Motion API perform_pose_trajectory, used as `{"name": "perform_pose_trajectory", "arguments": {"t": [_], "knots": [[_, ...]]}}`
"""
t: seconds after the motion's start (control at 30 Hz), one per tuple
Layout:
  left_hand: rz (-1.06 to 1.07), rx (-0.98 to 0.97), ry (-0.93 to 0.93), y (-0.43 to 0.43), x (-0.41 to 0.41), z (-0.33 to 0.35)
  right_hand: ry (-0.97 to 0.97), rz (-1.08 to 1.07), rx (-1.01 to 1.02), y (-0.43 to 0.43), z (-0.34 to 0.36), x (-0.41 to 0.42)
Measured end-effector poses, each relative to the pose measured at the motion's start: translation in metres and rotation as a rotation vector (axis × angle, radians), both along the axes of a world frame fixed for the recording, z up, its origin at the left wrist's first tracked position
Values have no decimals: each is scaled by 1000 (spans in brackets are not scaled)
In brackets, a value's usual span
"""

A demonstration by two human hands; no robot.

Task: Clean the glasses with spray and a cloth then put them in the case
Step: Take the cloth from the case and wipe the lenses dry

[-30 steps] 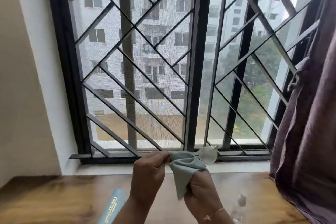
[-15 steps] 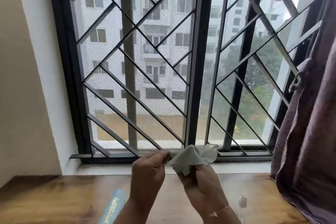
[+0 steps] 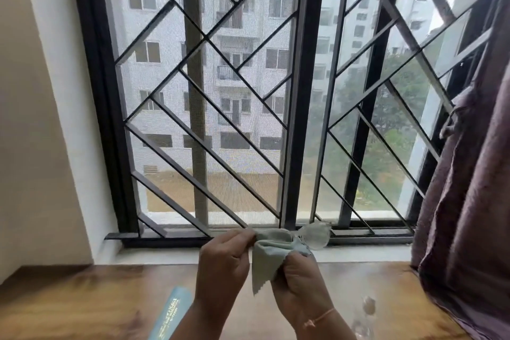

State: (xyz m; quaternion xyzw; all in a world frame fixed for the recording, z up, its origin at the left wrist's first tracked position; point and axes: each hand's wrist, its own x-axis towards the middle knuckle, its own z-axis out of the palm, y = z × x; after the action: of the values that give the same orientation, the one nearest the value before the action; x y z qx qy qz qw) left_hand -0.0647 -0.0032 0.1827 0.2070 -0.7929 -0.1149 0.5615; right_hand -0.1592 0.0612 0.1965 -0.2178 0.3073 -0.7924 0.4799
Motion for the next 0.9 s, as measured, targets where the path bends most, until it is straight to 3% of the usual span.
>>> {"name": "perform_pose_trajectory", "arguments": {"t": [0.2,0.43,0.6,0.73,0.9], "knots": [[11,-10,5,3,1,7,-111,-25,3,5,14,1],[100,42,39,-2,4,7,-96,200,-21,16,18,-9],[99,36,59,-2,5,7,-119,240,-33,16,7,-10],[78,18,33,0,4,6,-111,137,33,13,-3,-5],[22,-11,-4,3,2,2,46,-46,41,4,2,3]]}}
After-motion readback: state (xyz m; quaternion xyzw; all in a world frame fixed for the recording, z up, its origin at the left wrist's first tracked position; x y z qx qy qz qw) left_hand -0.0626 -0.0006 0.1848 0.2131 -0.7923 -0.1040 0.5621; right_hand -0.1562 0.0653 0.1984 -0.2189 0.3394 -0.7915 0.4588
